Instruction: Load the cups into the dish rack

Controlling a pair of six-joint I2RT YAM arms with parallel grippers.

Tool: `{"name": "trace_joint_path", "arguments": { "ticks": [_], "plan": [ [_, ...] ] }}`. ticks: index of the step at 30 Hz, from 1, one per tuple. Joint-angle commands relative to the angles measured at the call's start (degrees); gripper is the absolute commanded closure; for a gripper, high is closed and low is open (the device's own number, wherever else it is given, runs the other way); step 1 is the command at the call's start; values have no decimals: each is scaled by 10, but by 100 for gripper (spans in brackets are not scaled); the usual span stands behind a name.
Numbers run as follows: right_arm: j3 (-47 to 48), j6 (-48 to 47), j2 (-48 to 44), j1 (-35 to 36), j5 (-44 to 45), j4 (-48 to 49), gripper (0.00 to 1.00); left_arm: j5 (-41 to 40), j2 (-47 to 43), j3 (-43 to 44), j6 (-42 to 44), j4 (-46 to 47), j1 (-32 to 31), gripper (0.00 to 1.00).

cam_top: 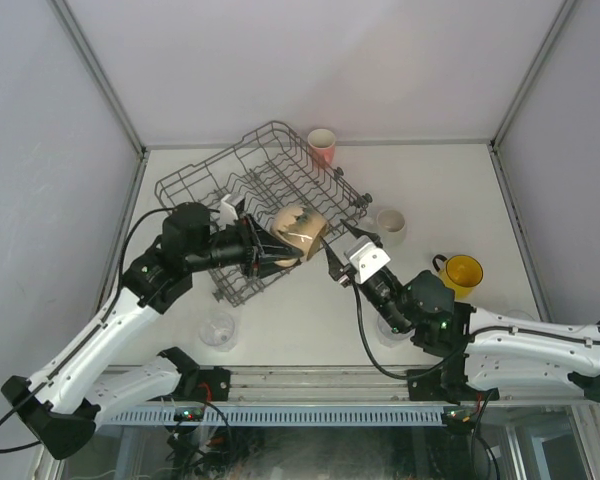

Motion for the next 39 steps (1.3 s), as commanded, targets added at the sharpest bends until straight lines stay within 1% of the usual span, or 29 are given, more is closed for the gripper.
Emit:
{"name": "trace_joint_path", "arguments": {
  "ticks": [1,4,6,8,11,12,15,17,19,22,25,28,32,35,38,39],
  "plan": [
    [9,40,-22,-15,-14,-9,50,-15,-6,59,98,-23,41,100],
    [8,56,-35,-22,2,-32,44,-44,6,88,159,-96,70,100],
    [11,69,-51,-23,22,-57,44,-80,23,115,207,-156,87,100],
    [27,104,-64,-23,48,-118,43,-139,47,150,253,-225,96,100],
    [54,174,-86,-19,85,-206,42,-264,92,219,302,-309,96,100],
    [66,209,-94,-19,89,-243,40,-324,107,233,307,-333,96,100],
    [122,331,-112,-24,94,-374,38,-418,145,261,312,-370,121,100],
    [158,398,-117,-32,78,-459,37,-467,174,276,313,-377,128,100],
    [183,445,-123,-36,69,-519,37,-508,207,294,316,-381,134,100],
    [192,478,-139,-35,57,-561,37,-563,255,324,329,-366,139,100],
    [192,489,-154,-36,51,-574,37,-608,310,367,345,-358,144,100],
    [192,479,-150,-40,52,-570,37,-640,367,402,348,-350,154,100],
    [192,452,-131,-67,45,-553,37,-674,432,420,347,-316,177,100],
    [194,433,-105,-123,-4,-539,37,-679,471,423,349,-284,205,100],
    [210,450,-82,-192,-70,-551,37,-680,510,443,350,-267,227,100],
    [211,454,-78,-221,-91,-551,36,-670,520,443,367,-239,233,100]
  ]
}}
